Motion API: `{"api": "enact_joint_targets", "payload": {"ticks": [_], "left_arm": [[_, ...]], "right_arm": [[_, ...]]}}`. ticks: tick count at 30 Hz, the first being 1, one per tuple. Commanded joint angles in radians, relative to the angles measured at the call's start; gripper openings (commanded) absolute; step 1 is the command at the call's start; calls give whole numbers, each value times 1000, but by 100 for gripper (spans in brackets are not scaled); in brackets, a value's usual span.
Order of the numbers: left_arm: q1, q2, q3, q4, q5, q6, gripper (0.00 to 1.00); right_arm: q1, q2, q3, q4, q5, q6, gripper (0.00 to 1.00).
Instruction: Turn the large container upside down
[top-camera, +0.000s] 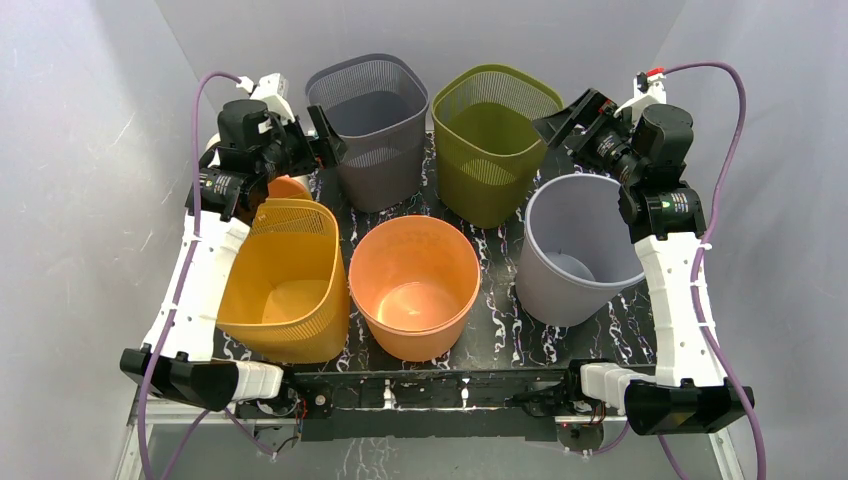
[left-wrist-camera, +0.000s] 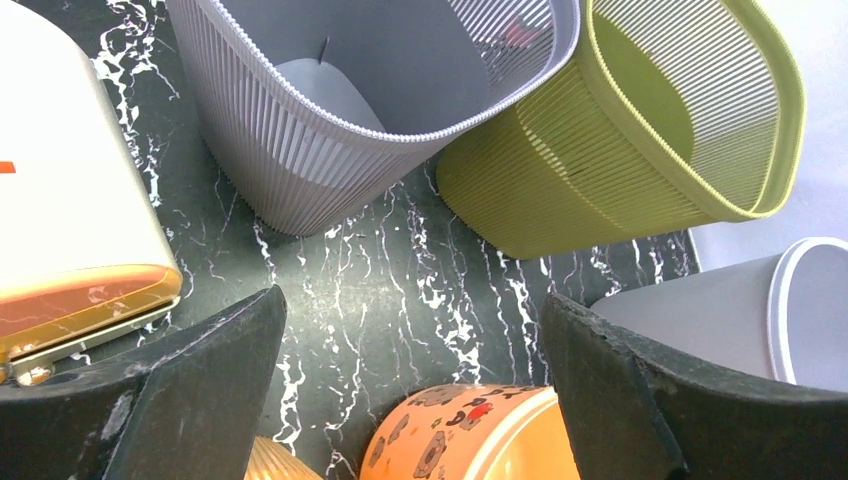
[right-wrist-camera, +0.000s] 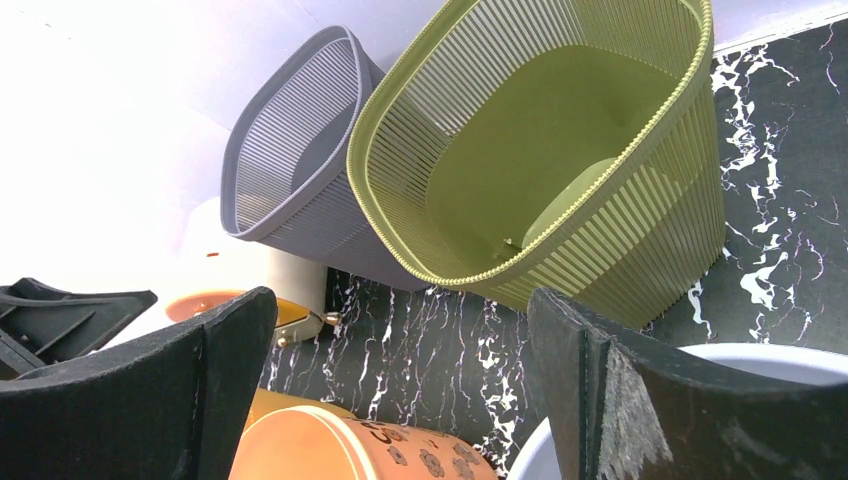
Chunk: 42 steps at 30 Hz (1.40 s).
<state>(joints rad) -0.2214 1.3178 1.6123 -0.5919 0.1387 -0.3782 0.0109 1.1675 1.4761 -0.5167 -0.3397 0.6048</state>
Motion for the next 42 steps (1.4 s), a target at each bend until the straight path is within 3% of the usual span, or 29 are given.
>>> {"api": "enact_joint_targets", "payload": {"ticks": [1,3,6,11,13,16,21,31,37,42], "left_arm": [[0,-63,3,75,-52,-91,98],[0,-116,-52,133,-80,-155,98],[0,-157,-89,194,-13,-110,98],[-20,-107,-86,256,219,-83,98],[-102,-83,-70,254,175,-64,98],[-307,-32,7,173,-22,35,98],[-401,45,70,89,8,53,98],[-439,103,61,60,5,69,98],[-439,87,40,61,-12,72,98],[-440,81,9,70,-19,59,98]], "right_arm": [[-3,-25,13,50,-1,-8,98],[-3,-30,9,40,15,-10,98],[-3,-30,5,27,25,-6,98],[-3,-23,17,-26,64,-18,98],[-3,-17,29,-74,109,-31,98],[1,52,115,-256,224,-70,98],[78,71,146,-415,385,-122,98],[516,121,164,-614,696,-45,98],[572,129,123,-653,826,-22,86],[572,117,101,-655,835,-30,77]]}}
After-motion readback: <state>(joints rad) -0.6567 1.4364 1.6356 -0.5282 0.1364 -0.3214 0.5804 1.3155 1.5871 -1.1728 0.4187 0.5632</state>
